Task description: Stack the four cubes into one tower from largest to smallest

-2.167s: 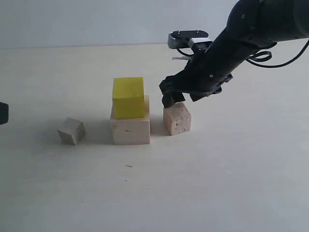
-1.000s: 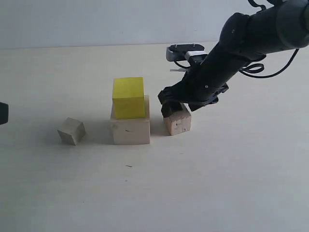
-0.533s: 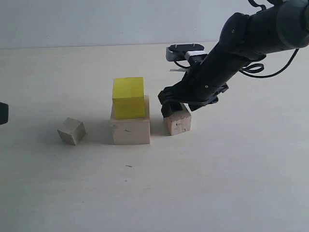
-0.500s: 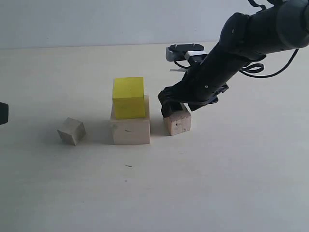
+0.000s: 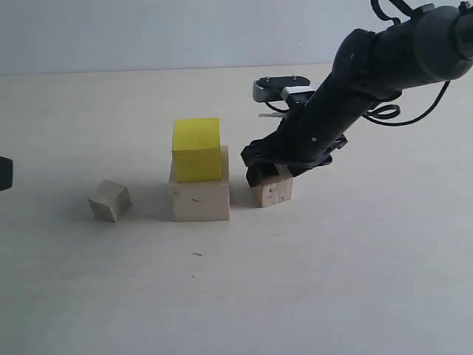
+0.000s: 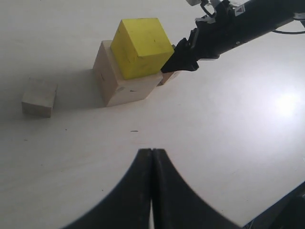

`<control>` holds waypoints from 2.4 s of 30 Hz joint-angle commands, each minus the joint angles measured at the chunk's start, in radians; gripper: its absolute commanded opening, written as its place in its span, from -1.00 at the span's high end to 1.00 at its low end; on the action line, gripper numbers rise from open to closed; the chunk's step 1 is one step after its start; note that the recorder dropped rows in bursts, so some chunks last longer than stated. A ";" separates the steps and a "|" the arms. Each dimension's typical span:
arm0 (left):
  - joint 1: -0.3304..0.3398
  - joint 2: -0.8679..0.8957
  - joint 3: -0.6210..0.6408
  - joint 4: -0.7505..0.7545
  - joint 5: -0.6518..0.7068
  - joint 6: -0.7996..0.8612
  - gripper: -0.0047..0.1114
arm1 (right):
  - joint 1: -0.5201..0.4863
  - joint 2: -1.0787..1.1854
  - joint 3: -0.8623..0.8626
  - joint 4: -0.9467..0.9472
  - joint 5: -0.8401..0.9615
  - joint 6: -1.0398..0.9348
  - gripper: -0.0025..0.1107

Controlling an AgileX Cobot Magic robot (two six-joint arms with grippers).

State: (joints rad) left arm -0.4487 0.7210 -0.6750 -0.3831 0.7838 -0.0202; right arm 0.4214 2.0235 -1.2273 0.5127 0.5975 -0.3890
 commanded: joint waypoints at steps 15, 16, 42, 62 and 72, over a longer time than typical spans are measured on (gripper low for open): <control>0.001 0.001 0.002 0.003 -0.006 0.002 0.92 | -0.003 0.003 -0.017 -0.027 0.030 0.019 0.26; 0.001 0.001 0.002 0.003 -0.006 0.002 0.92 | -0.003 0.003 -0.017 -0.065 0.034 0.051 0.36; 0.001 0.001 0.002 0.003 -0.006 0.042 0.92 | -0.003 -0.056 -0.017 -0.752 0.183 0.684 -0.16; 0.001 0.001 0.002 0.003 -0.004 0.042 0.92 | -0.003 -0.033 -0.017 -0.773 0.164 0.687 0.41; 0.001 0.001 0.002 0.003 -0.010 0.042 0.92 | -0.003 -0.195 -0.017 -0.712 0.239 0.687 0.96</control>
State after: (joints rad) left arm -0.4487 0.7210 -0.6750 -0.3831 0.7838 0.0185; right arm 0.4214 1.8944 -1.2463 -0.2401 0.7975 0.2975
